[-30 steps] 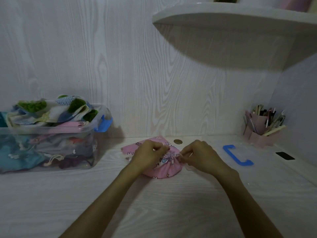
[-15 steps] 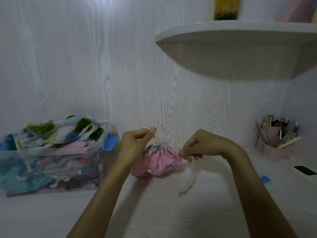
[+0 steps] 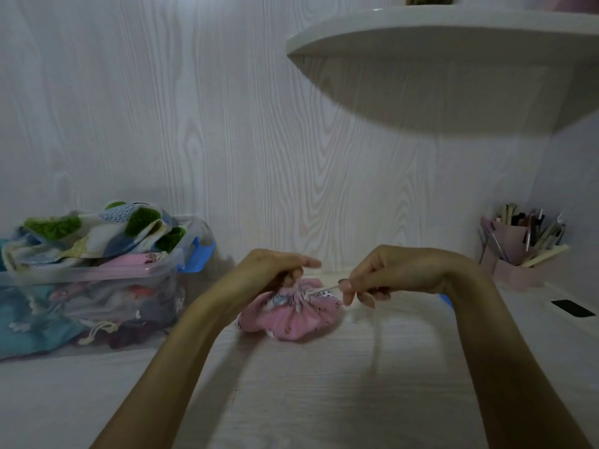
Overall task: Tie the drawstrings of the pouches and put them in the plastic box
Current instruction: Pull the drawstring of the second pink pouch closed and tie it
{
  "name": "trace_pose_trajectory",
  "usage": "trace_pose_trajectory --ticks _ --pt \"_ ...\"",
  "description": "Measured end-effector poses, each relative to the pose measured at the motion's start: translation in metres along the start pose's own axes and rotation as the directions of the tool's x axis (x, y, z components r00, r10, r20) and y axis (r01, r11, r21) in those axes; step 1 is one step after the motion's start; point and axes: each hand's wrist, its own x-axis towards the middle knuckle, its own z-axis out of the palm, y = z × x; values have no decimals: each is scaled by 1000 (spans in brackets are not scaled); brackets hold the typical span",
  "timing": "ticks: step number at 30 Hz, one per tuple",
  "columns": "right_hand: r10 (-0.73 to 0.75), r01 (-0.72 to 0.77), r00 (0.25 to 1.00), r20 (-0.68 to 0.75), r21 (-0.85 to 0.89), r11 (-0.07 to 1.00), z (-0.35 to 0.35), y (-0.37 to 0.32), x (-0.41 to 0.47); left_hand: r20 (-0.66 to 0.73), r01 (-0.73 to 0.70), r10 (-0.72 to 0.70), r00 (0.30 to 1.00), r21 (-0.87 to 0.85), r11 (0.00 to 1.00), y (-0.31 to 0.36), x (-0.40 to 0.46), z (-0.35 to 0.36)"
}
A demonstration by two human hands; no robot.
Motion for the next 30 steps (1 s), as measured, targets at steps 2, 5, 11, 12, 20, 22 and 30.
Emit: trace_pose_trajectory --ticks 2,5,11,12,20,22,30 --pt "-13 14 998 -69 6 1000 0 0 2 79 29 -45 996 192 981 -5 -3 6" --pt "28 -22 991 -133 46 999 2 1 12 167 25 -84 982 329 944 -10 -5 23" --pt "68 -39 949 -307 98 994 18 -7 31 243 60 -176 954 420 905 -18 -6 47" --pt "46 -20 946 -322 83 996 21 -7 36 238 70 -181 954 412 908 -20 -6 48" --pt "-79 69 958 -275 -44 997 15 -1 29 166 333 -306 937 -168 928 -22 3 33" --pt "-71 63 995 -70 -100 993 14 -1 22 183 329 -299 937 -168 929 -21 3 28" --pt "-99 50 973 -211 -228 972 17 -2 25 108 269 -267 958 0 963 -15 -4 -2"
